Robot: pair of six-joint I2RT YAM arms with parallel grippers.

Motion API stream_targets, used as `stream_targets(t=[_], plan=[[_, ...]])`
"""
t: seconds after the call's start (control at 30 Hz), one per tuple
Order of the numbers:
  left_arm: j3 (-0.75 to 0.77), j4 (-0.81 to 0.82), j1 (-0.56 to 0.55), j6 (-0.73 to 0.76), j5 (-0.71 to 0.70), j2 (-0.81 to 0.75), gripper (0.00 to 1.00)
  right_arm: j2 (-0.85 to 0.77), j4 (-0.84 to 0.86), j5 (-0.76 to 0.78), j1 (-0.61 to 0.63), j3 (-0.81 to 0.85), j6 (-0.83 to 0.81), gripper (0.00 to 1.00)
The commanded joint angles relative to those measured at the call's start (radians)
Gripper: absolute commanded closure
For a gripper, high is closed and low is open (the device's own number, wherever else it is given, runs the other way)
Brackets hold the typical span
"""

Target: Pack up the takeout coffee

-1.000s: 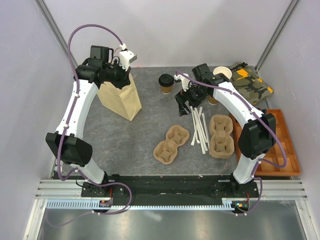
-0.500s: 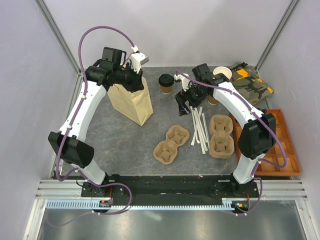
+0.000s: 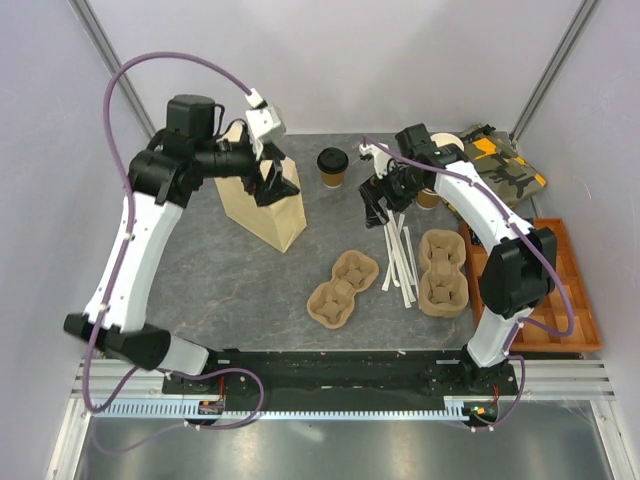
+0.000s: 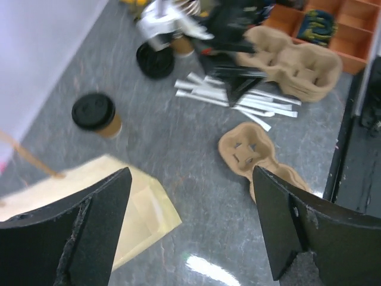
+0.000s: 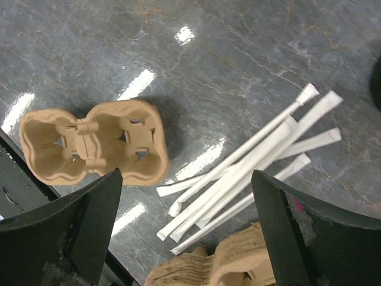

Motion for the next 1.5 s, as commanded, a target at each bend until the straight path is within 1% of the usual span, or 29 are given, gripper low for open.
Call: stream_targets(t=[0.0, 0.03, 0.1, 0.13, 0.23, 0.27, 0.33, 0.37, 0.47, 0.53, 0.63, 0.7, 0.73, 0.83, 0.97, 1.1, 1.27, 1.47], plan=[[-0.119, -0.081, -0.127, 0.293, 0.099, -0.117, 0.11, -0.057, -0.007, -0.024, -0.041, 0.014, 0.007, 0.02], [-0.151, -0.088, -0.212, 0.324, 0.084, -0.123, 0.11, -0.058, -0.010, -0.025, -0.053, 0.010, 0.005, 0.02], [-0.231, -0.092, -0.299, 0.374, 0.027, -0.125, 0.14, -0.060, -0.013, -0.028, -0.068, 0.007, 0.004, 0.02], [-0.246, -0.091, -0.363, 0.390, 0.021, -0.114, 0.15, -0.064, -0.013, -0.028, -0.079, 0.005, 0.004, 0.02], [-0.271, -0.060, -0.431, 0.428, 0.048, -0.033, 0.19, -0.077, -0.013, -0.028, -0.113, 0.007, 0.017, 0.02], [-0.274, -0.049, -0.437, 0.448, 0.065, -0.011, 0.21, -0.081, -0.013, -0.028, -0.124, 0.011, 0.025, 0.02], [-0.294, -0.004, -0.448, 0.511, 0.117, 0.055, 0.23, -0.096, -0.013, -0.027, -0.157, 0.023, 0.046, 0.02], [-0.308, 0.068, -0.453, 0.522, 0.127, 0.073, 0.23, -0.103, -0.013, -0.027, -0.171, 0.036, 0.054, 0.02], [-0.343, 0.179, -0.463, 0.621, 0.145, 0.150, 0.27, -0.133, -0.013, -0.016, -0.213, 0.056, 0.072, 0.02], [-0.332, 0.199, -0.465, 0.666, 0.156, 0.232, 0.30, -0.158, -0.016, -0.004, -0.236, 0.065, 0.082, 0.02], [-0.311, 0.244, -0.466, 0.729, 0.151, 0.347, 0.31, -0.196, -0.008, -0.007, -0.254, 0.088, 0.102, 0.02], [-0.267, 0.244, -0.466, 0.754, 0.144, 0.412, 0.31, -0.221, -0.002, -0.027, -0.260, 0.089, 0.111, 0.02], [-0.250, 0.242, -0.466, 0.758, 0.138, 0.468, 0.32, -0.228, 0.001, -0.034, -0.262, 0.088, 0.111, 0.02], [-0.207, 0.239, -0.463, 0.790, 0.119, 0.557, 0.34, -0.250, 0.004, -0.050, -0.265, 0.076, 0.108, 0.02], [-0.158, 0.236, -0.443, 0.795, 0.104, 0.636, 0.35, -0.277, 0.002, -0.074, -0.268, 0.056, 0.102, 0.02], [-0.141, 0.213, -0.422, 0.832, 0.072, 0.673, 0.34, -0.291, 0.001, -0.094, -0.269, 0.043, 0.094, 0.02], [-0.107, 0.127, -0.411, 0.887, 0.023, 0.714, 0.33, -0.294, -0.007, -0.114, -0.268, 0.043, 0.086, 0.02], [-0.081, 0.072, -0.411, 0.905, -0.037, 0.736, 0.34, -0.282, -0.007, -0.131, -0.269, 0.048, 0.088, 0.02]])
